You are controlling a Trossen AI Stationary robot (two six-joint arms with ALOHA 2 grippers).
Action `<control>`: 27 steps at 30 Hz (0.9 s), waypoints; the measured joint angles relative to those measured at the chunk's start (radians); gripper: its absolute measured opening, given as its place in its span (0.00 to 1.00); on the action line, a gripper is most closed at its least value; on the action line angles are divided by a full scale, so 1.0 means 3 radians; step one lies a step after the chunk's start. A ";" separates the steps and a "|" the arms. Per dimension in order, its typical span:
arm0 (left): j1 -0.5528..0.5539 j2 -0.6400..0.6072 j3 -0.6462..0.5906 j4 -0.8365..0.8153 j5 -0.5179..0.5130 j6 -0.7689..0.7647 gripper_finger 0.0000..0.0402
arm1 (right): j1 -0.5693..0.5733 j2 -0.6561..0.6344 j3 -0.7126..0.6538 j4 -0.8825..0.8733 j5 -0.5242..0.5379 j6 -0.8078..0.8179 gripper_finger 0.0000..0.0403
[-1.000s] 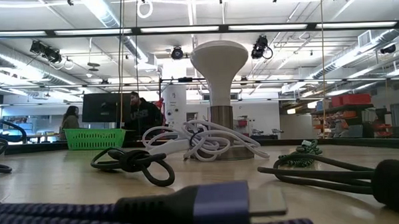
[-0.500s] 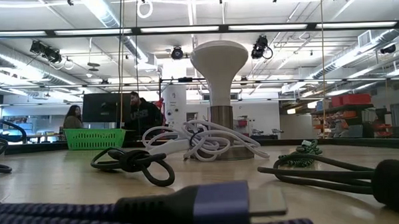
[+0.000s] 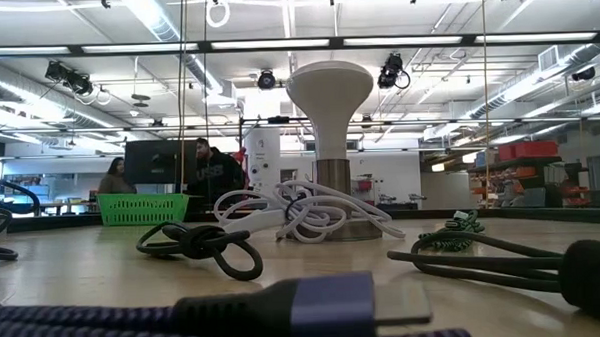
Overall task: Pick & Place USB Port
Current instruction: Put the red black charger cable into the yellow basket
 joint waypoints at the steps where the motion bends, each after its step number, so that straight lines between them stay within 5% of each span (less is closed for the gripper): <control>1: -0.0001 -0.0021 -0.0002 -0.0010 -0.0011 0.0009 0.17 | 0.0002 -0.0027 0.0001 -0.0039 0.0012 0.0013 0.01; 9: -0.0007 -0.0264 -0.0004 -0.0384 -0.0291 0.0063 0.18 | 0.0112 -0.0352 0.0003 -0.0840 0.0167 0.0375 0.00; 17: -0.0003 -0.0403 -0.0002 -0.1137 -0.0644 -0.0283 0.19 | 0.0453 -0.0813 0.0006 -0.2409 0.0131 0.1786 0.00; 27: -0.0006 -0.0415 -0.0004 -0.1488 -0.0648 -0.0646 0.19 | 0.0867 -0.1025 0.0006 -0.3732 -0.0377 0.3515 0.00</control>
